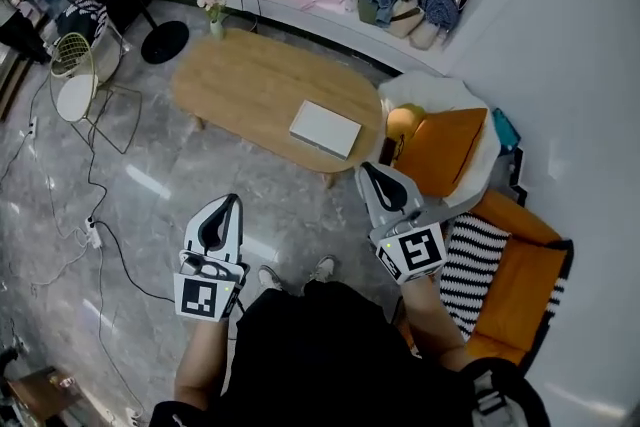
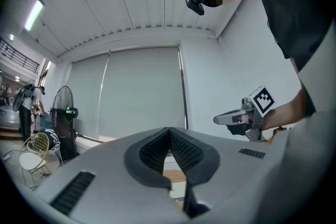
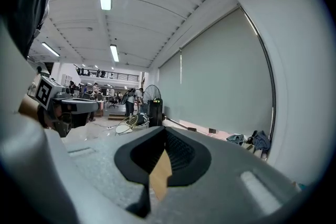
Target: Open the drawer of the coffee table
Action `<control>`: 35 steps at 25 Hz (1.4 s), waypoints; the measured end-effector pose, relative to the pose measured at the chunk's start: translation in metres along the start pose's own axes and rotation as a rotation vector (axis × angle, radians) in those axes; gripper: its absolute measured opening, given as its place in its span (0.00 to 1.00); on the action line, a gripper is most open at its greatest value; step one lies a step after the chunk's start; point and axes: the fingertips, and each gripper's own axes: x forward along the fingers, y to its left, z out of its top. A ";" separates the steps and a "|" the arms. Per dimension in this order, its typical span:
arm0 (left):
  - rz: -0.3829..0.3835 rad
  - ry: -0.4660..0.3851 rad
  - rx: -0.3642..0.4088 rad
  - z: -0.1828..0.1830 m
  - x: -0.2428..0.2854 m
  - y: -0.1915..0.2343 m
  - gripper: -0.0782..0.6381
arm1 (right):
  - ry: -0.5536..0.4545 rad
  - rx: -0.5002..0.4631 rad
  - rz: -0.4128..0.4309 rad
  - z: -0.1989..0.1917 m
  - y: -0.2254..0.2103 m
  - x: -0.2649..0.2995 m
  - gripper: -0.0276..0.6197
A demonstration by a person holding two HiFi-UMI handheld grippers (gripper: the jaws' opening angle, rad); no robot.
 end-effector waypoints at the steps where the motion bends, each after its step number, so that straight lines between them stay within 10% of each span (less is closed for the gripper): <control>1: 0.012 -0.003 -0.006 -0.001 0.003 0.004 0.12 | 0.008 -0.005 0.011 -0.001 -0.001 0.005 0.05; 16: -0.116 0.033 -0.115 -0.083 0.029 0.076 0.12 | 0.144 -0.003 -0.042 -0.079 0.055 0.081 0.05; 24: -0.157 0.075 -0.171 -0.178 0.060 0.092 0.12 | 0.134 0.051 -0.138 -0.166 0.043 0.104 0.05; 35: -0.184 0.092 -0.267 -0.357 0.080 0.093 0.13 | 0.104 0.056 -0.001 -0.324 0.056 0.153 0.05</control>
